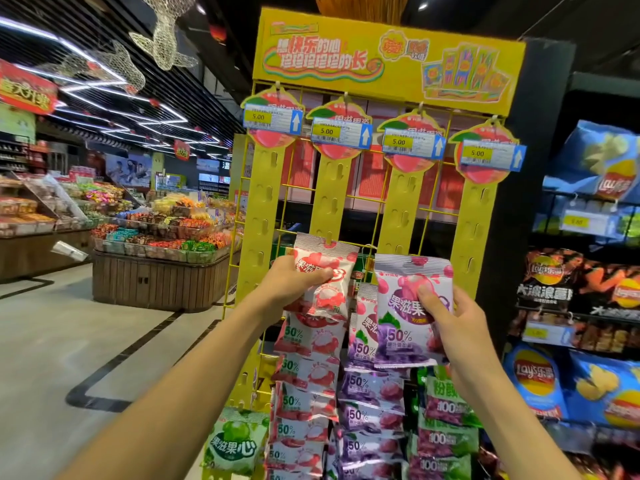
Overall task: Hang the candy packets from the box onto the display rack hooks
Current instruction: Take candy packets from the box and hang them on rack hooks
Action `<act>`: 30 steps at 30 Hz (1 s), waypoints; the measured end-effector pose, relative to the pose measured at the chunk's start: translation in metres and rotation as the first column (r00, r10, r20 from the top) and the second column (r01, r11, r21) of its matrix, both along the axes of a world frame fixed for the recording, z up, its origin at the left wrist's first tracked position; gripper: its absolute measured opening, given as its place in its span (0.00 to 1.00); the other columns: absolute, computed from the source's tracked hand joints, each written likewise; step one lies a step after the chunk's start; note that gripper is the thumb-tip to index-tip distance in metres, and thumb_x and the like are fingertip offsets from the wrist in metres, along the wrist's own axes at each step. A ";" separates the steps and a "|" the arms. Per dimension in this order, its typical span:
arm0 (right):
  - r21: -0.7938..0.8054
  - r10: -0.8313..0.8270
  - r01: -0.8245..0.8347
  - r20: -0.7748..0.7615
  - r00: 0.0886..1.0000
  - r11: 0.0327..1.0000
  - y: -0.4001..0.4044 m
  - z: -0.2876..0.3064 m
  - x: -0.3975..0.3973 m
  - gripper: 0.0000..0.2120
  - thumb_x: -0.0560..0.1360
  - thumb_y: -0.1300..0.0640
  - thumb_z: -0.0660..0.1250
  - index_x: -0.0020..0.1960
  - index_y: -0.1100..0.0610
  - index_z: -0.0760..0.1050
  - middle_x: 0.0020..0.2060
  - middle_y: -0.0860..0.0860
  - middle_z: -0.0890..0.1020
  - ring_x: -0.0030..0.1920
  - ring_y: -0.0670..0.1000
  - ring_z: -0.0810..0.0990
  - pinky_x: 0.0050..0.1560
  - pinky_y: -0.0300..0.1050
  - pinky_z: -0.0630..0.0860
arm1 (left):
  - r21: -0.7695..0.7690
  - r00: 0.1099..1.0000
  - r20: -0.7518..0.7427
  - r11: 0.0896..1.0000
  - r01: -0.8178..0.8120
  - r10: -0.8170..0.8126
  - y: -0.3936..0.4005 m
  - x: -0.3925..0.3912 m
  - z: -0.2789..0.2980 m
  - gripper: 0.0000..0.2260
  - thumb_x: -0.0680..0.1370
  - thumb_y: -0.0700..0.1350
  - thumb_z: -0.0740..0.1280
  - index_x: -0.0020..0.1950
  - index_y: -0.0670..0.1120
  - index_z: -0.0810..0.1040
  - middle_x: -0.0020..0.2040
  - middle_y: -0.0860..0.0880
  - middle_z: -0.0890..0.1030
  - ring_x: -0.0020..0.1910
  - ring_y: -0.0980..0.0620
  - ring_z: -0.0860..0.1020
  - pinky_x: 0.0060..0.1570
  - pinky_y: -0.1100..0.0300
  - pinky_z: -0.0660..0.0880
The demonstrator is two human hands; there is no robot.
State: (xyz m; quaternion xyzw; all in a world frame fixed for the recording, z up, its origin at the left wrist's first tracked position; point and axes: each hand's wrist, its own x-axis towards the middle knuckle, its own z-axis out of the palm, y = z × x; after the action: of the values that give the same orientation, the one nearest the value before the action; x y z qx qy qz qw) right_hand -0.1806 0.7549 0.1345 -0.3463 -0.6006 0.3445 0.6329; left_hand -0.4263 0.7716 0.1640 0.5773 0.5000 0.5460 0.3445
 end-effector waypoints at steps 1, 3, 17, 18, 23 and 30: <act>0.000 0.006 -0.006 -0.002 1.000 1.000 0.001 -0.001 0.000 0.10 0.77 0.47 0.70 0.56 0.50 0.79 0.48 0.55 0.87 0.50 0.65 0.84 0.54 0.72 0.79 | 0.004 1.000 -0.007 1.000 0.000 0.000 0.000 0.000 -0.001 0.11 0.78 0.47 0.73 0.54 0.41 0.82 0.44 0.44 0.88 0.38 0.50 0.87 0.33 0.61 0.81; 0.000 0.016 -0.016 -0.007 1.000 1.000 0.004 -0.003 0.000 0.10 0.77 0.46 0.70 0.56 0.49 0.79 0.48 0.55 0.87 0.50 0.66 0.85 0.53 0.66 0.82 | 0.017 1.000 -0.011 1.000 -0.004 0.004 0.002 -0.001 -0.004 0.10 0.78 0.48 0.74 0.53 0.42 0.83 0.45 0.44 0.88 0.42 0.47 0.87 0.38 0.58 0.82; -0.047 -0.058 0.058 0.019 0.998 0.997 0.040 0.036 -0.011 0.18 0.77 0.46 0.71 0.58 0.59 0.78 0.46 0.53 0.88 0.43 0.52 0.88 0.39 0.44 0.83 | 0.114 0.997 -0.045 0.991 0.071 -0.066 0.003 -0.007 -0.009 0.01 0.79 0.45 0.73 0.49 0.51 0.84 0.45 0.49 0.88 0.42 0.54 0.86 0.41 0.61 0.78; -0.059 -0.066 0.067 0.030 0.997 0.996 0.043 0.040 -0.012 0.18 0.77 0.46 0.71 0.58 0.60 0.78 0.46 0.54 0.88 0.42 0.52 0.88 0.37 0.43 0.83 | 0.112 0.997 -0.047 0.991 0.073 -0.068 0.003 -0.007 -0.009 0.02 0.79 0.45 0.73 0.50 0.50 0.84 0.45 0.49 0.88 0.41 0.54 0.86 0.41 0.62 0.78; -0.102 -0.108 0.119 0.103 0.989 0.988 0.056 0.047 -0.014 0.20 0.76 0.45 0.72 0.53 0.62 0.81 0.41 0.54 0.88 0.40 0.54 0.88 0.43 0.49 0.82 | 0.123 0.996 -0.050 0.990 0.073 -0.068 0.007 -0.007 -0.012 0.02 0.79 0.46 0.73 0.50 0.51 0.84 0.45 0.50 0.88 0.43 0.53 0.87 0.41 0.61 0.78; -0.192 -0.114 0.137 0.130 0.985 0.972 0.064 0.033 -0.012 0.14 0.77 0.47 0.73 0.44 0.58 0.79 0.35 0.53 0.87 0.32 0.51 0.85 0.31 0.41 0.75 | 0.116 0.996 -0.075 0.991 0.064 -0.056 0.011 -0.009 -0.014 0.07 0.79 0.48 0.73 0.55 0.52 0.87 0.48 0.48 0.88 0.50 0.46 0.86 0.50 0.55 0.80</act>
State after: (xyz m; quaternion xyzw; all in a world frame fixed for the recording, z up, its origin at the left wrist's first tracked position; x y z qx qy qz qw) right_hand -0.1927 0.8185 0.1679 -0.4652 -0.5761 0.3413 0.5790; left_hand -0.4354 0.7821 0.1496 0.6306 0.4614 0.5429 0.3079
